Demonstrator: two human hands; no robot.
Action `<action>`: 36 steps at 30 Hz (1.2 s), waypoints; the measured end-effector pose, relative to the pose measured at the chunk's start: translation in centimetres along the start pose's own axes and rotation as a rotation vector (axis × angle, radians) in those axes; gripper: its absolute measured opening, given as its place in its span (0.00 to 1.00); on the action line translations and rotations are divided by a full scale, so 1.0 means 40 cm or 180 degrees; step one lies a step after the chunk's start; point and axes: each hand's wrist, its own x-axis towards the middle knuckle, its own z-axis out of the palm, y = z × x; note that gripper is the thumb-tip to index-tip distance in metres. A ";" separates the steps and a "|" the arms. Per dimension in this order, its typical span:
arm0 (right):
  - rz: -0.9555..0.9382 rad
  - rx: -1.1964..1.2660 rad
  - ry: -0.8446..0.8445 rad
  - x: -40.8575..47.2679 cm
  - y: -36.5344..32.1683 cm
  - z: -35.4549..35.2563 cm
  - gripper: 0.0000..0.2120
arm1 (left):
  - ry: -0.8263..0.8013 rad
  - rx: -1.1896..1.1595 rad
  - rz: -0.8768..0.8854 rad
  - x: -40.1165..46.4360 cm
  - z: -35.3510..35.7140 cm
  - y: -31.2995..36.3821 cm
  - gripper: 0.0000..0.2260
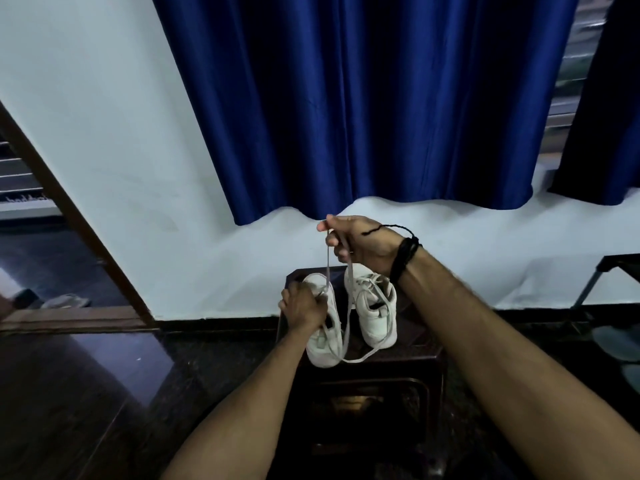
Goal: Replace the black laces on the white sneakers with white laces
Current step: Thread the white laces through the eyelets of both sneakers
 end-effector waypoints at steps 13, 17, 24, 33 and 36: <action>-0.0592 0.1161 0.0948 0.027 0.021 0.018 0.11 | -0.0354 -0.2833 0.0215 -0.032 -0.203 0.057 0.21; -0.0729 0.1367 0.0949 0.038 -0.002 0.066 0.09 | -0.1625 -0.3909 0.0389 -0.053 -0.250 0.113 0.25; -0.0918 0.0458 0.1388 0.026 0.001 -0.010 0.11 | -0.2078 -0.3700 0.0172 -0.050 -0.282 0.091 0.13; 0.0543 -0.4499 0.1598 -0.023 0.137 -0.062 0.25 | -0.1065 -0.1898 0.0403 0.005 -0.238 0.023 0.11; 0.0070 -0.1784 0.0052 0.006 0.141 -0.014 0.25 | -0.0966 -0.1583 0.0509 0.019 -0.218 0.042 0.08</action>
